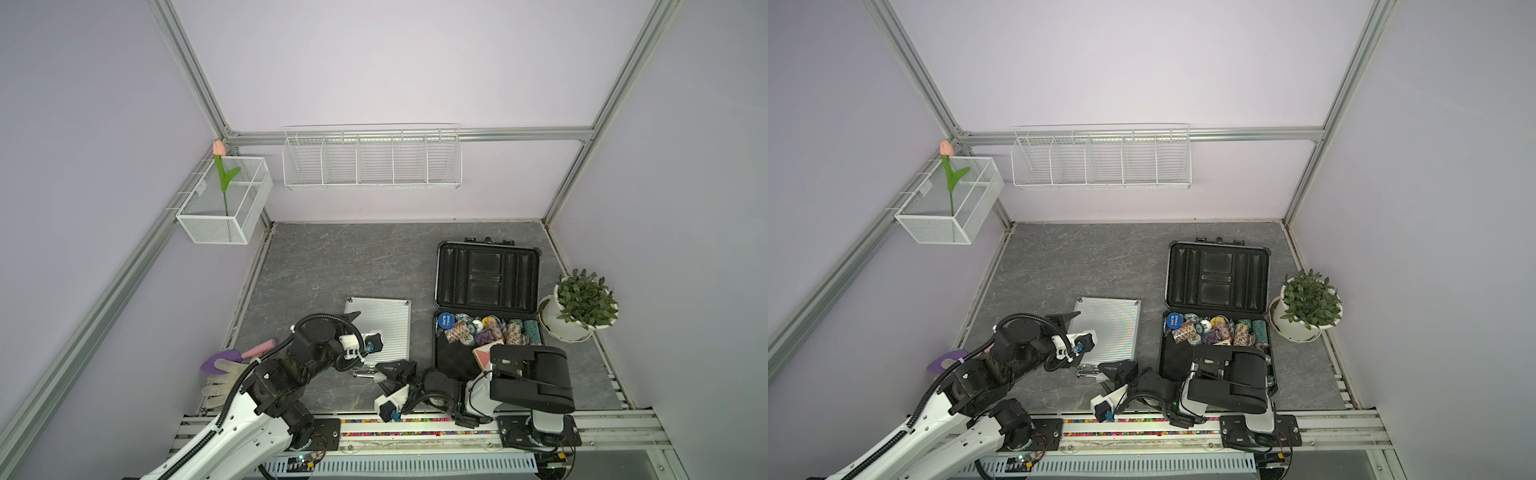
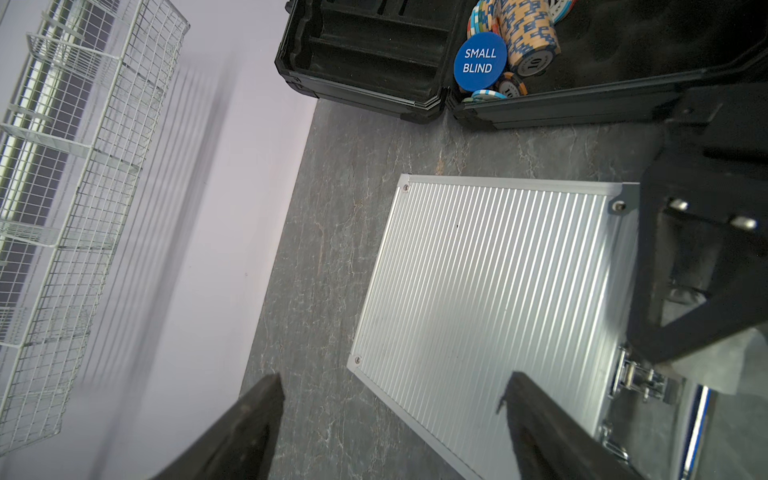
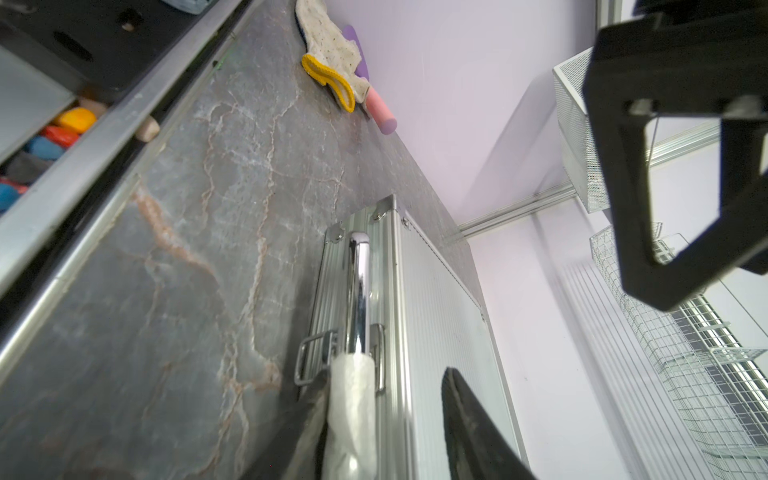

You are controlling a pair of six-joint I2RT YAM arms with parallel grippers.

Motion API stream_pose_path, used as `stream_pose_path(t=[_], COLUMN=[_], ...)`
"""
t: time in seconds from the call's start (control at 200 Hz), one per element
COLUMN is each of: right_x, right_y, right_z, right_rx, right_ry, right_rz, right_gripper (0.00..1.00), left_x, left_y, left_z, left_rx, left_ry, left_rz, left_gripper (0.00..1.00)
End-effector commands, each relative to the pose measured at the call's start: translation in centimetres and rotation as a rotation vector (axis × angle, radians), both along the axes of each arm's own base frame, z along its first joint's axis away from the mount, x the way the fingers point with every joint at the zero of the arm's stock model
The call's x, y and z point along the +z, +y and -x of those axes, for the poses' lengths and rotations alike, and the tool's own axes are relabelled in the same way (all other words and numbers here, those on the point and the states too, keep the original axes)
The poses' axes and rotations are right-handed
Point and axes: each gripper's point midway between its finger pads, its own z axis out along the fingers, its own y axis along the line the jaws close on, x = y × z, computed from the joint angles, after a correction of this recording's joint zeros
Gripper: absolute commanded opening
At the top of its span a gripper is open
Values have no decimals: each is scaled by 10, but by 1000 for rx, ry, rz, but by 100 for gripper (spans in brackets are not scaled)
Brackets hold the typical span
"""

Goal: Open the poker set cases
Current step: Place the poker set case at the center of the board.

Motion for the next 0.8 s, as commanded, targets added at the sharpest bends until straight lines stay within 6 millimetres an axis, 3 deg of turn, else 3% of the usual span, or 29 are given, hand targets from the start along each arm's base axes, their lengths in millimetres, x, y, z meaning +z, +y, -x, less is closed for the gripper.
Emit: stream_pose_path(t=[0.0,0.18,0.49,0.675,0.8], right_x=[31,41,46,60,73], right_y=[-2,-10,-17,-19,-27], right_z=[-3,-9,-24,-29,-26], right_rx=[-34,-83,-186,-244,-275], right_ry=[33,43,70,184,347], right_rz=[-119,-147,-158,-134,-127], right_gripper=[47,48,55,60,63], left_x=[22,42,70,83,78], left_y=[-1,-1,9,29,35], left_z=[-5,-13,-39,-51,-53], left_rx=[42,105,387,631,763], left_ry=[-8,-6,99,183,276], left_rz=[69,150,369,578,710], left_gripper=[85,85,83,81,81])
